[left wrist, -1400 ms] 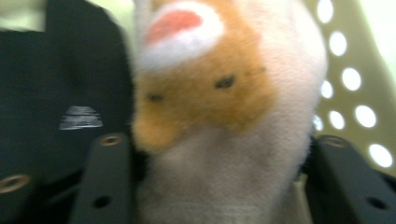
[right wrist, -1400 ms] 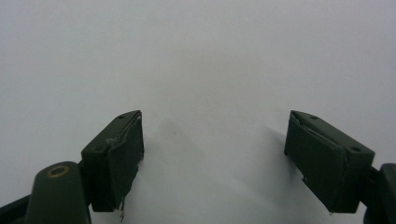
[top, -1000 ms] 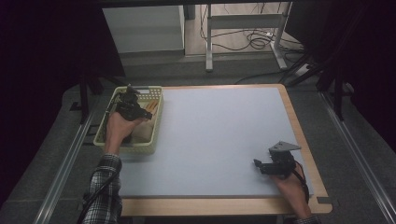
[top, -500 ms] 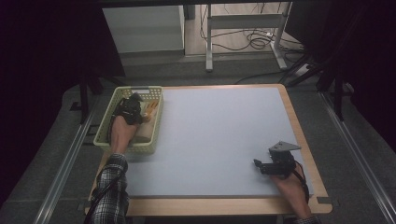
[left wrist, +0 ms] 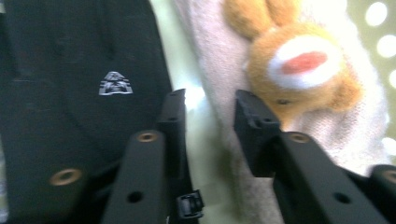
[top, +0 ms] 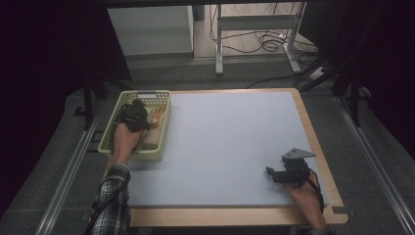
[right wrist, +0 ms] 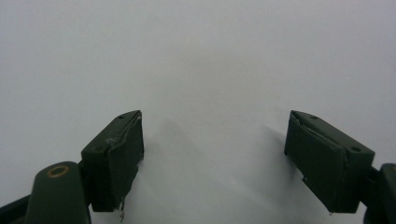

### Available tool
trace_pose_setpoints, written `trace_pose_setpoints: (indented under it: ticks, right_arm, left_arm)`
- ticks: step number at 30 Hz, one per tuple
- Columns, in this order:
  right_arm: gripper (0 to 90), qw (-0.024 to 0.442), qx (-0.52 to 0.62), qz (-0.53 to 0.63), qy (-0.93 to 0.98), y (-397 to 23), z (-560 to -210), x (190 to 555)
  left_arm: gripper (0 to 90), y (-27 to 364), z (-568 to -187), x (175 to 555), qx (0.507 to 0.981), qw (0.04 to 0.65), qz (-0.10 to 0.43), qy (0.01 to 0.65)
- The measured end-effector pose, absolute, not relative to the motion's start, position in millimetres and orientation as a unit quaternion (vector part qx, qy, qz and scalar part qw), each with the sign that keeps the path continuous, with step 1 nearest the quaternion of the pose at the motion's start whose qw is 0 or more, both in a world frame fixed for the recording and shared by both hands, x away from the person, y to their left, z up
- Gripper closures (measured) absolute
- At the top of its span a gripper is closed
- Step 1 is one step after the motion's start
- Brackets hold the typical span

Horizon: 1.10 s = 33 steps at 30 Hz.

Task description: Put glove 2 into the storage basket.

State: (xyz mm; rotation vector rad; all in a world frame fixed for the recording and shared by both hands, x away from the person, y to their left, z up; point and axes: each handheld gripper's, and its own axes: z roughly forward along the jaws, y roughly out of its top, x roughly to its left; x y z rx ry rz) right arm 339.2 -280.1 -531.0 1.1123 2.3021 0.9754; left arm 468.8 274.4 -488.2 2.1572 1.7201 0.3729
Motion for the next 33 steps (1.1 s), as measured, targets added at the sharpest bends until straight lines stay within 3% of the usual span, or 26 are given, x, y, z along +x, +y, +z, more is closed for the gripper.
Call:
trace_pose_setpoints:
  ticks: [14,33]
  right_arm:
    - [19.3,0.202,0.398,0.349,0.824,-280,-531,339]
    - [19.3,0.202,0.398,0.349,0.824,-280,-531,339]
  left_arm:
    - [28.5,292,-472,454,0.747,0.218,0.157,0.608]
    - [10.6,312,-465,428,0.733,0.296,0.150,0.594]
